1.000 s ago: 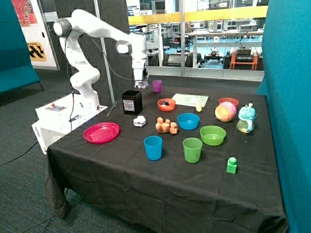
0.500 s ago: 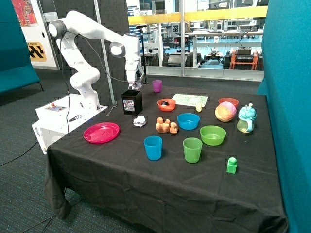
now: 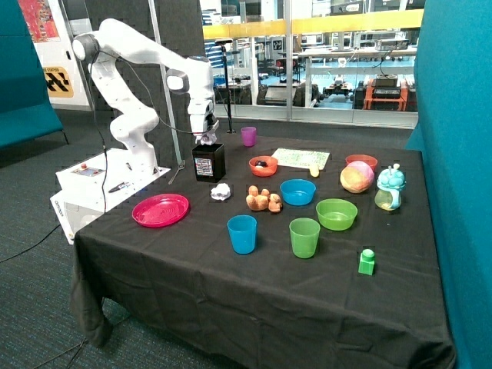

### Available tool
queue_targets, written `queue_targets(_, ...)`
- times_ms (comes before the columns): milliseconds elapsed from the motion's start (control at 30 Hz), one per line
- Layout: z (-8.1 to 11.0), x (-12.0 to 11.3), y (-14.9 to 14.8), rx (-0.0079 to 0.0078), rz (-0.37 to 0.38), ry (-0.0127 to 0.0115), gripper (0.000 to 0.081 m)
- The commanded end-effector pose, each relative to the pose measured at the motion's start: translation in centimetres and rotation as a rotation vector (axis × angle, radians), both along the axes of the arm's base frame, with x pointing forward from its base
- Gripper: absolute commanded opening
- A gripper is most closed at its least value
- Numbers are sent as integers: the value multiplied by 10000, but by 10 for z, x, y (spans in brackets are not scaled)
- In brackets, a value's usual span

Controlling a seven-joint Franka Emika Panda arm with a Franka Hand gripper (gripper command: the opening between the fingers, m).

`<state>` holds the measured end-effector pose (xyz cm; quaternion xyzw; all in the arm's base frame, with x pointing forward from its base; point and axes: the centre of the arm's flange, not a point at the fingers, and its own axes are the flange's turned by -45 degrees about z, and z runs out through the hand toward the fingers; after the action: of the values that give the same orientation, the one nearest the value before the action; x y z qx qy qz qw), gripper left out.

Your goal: Throw away the rubbish paper

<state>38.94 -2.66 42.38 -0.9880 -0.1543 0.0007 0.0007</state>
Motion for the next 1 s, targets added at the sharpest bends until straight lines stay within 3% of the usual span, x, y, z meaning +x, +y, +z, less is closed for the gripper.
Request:
queue_targets(0,-6,-11,-10,-11,-190,-15,0)
queue_targets(267,-11,-12,-12,-11,-216,-15,19)
queue_targets(333,-11,-11,-12,-11,-183,-15,196)
queue_targets(467,-11,-10,-10,-11,-77,-15,427)
queue_targets(600,-10,-10,-8,-11,-20,-15,523)
queue_targets(967,-10,-8,-4,-11,71,-15,646)
